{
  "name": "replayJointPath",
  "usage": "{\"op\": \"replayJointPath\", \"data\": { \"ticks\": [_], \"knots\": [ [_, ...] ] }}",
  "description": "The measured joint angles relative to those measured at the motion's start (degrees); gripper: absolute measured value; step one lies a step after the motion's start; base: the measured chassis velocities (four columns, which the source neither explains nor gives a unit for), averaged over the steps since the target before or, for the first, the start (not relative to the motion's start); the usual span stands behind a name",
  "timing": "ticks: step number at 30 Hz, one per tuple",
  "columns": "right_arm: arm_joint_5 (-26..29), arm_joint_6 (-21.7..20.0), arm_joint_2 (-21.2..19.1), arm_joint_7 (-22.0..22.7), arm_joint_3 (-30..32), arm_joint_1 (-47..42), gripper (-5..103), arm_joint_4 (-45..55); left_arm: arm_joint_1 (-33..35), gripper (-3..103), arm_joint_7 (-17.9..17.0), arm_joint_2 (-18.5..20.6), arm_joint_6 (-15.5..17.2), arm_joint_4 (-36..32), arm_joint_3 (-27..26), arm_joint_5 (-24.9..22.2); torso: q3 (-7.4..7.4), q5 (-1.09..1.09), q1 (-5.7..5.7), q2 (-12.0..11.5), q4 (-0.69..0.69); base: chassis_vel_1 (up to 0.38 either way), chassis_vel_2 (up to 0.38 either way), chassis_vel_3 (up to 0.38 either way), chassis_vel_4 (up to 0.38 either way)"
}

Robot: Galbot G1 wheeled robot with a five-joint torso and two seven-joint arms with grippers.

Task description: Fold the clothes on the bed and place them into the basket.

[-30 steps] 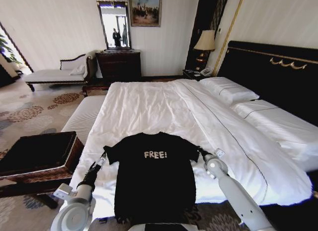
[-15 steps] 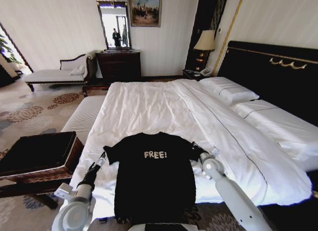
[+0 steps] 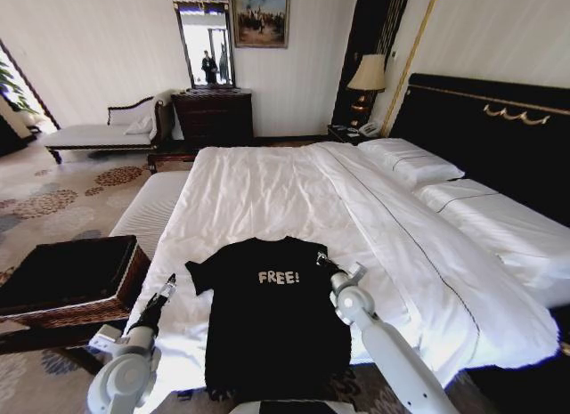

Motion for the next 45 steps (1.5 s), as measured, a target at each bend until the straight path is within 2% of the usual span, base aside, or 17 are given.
{"op": "replayJointPath", "data": {
  "ticks": [8,18,22,24,25,26,28,29,30,31,34,35,37,40,43,45],
  "knots": [
    [-2.44,1.15,2.13,-1.2,-2.92,0.08,0,-3.0,0.1,100,0.12,-0.49,0.04,0.77,0.46,0.47,0.0,0.01,0.0,0.0,0.0,0.0,0.0,0.0,0.0],
    [-4.86,1.62,2.02,-1.68,-4.1,-0.15,0,-3.44,0.14,100,0.24,-0.54,-0.24,1.83,0.32,0.48,0.0,0.01,0.0,0.0,0.01,0.0,0.0,0.0,0.0],
    [-5.97,4.94,0.76,-6.17,-2.55,-1.63,21,-0.14,-0.67,100,0.2,-0.53,-0.41,2.91,-0.25,0.41,0.0,0.02,0.0,0.0,0.0,0.0,0.0,0.0,0.0],
    [-5.87,5.41,0.47,-6.55,-2.2,-1.9,21,0.5,-0.79,100,0.17,-0.5,-0.43,3.16,-0.38,0.35,0.0,0.02,0.0,0.0,0.0,0.0,0.0,0.0,0.0],
    [-5.25,5.95,-0.29,-6.71,-1.28,-2.64,32,2.03,-0.97,100,0.12,-0.39,-0.47,3.76,-0.7,0.22,0.0,0.0,0.0,0.0,0.0,0.0,0.0,0.0,0.0],
    [-4.65,5.87,-0.73,-5.81,-0.83,-3.2,32,2.91,-1.04,100,0.11,-0.33,-0.5,4.08,-0.85,0.16,0.0,0.01,0.0,0.0,0.0,0.0,0.0,0.0,0.0],
    [-3.0,4.95,-1.45,-2.55,-0.17,-4.32,43,4.21,-1.09,100,0.1,-0.3,-0.53,4.47,-1.02,0.09,0.0,0.01,0.0,0.0,0.0,0.0,0.0,0.0,0.0],
    [-3.0,4.95,-1.45,-2.55,-0.17,-4.32,43,4.21,-1.09,100,0.1,-0.3,-0.53,4.47,-1.02,0.09,0.0,0.01,0.0,0.0,0.0,0.0,0.0,0.0,0.0],
    [-1.45,3.95,-1.86,0.59,0.28,-5.41,49,5.3,-1.09,100,0.1,-0.3,-0.55,4.6,-1.07,0.07,0.0,0.01,0.0,0.0,0.0,0.0,0.0,0.0,0.0],
    [-0.58,3.39,-2.02,2.12,0.51,-6.13,49,5.87,-1.09,100,0.09,-0.3,-0.56,4.66,-1.07,0.07,0.0,0.02,0.0,0.0,-0.01,0.0,0.0,0.0,0.0],
    [1.59,2.07,-2.25,5.77,1.25,-8.9,65,7.94,-1.08,100,0.08,-0.29,-0.56,4.69,-1.06,0.07,0.0,0.02,0.0,0.0,0.0,0.0,0.0,0.0,0.0],
    [1.59,2.07,-2.25,5.77,1.25,-8.9,65,7.94,-1.08,100,0.08,-0.29,-0.56,4.69,-1.06,0.07,0.0,0.02,0.0,0.0,0.0,0.0,0.0,0.0,0.0],
    [2.29,1.37,-2.05,8.12,1.45,-11.15,75,9.61,-1.1,100,0.04,-0.25,-0.56,4.69,-1.03,0.09,0.0,0.01,-0.01,0.0,0.0,0.0,0.0,0.0,0.0],
    [3.07,0.98,-1.7,10.24,1.45,-11.99,81,10.5,-1.11,100,-0.01,-0.23,-0.56,4.59,-1.03,0.09,-0.01,0.01,-0.01,0.0,0.0,0.0,0.0,0.0,0.0],
    [5.47,0.66,-0.84,15.43,1.83,-13.72,96,12.96,-0.83,100,-0.04,-0.21,-0.56,4.22,-0.99,0.12,0.0,0.02,0.0,0.0,0.01,0.0,0.0,0.0,0.0],
    [5.8,0.66,-0.77,15.88,2.02,-14.1,96,13.45,-0.73,100,-0.04,-0.21,-0.56,4.17,-0.99,0.12,0.0,0.02,0.0,0.0,0.01,0.0,0.0,0.0,0.0]
  ]
}}
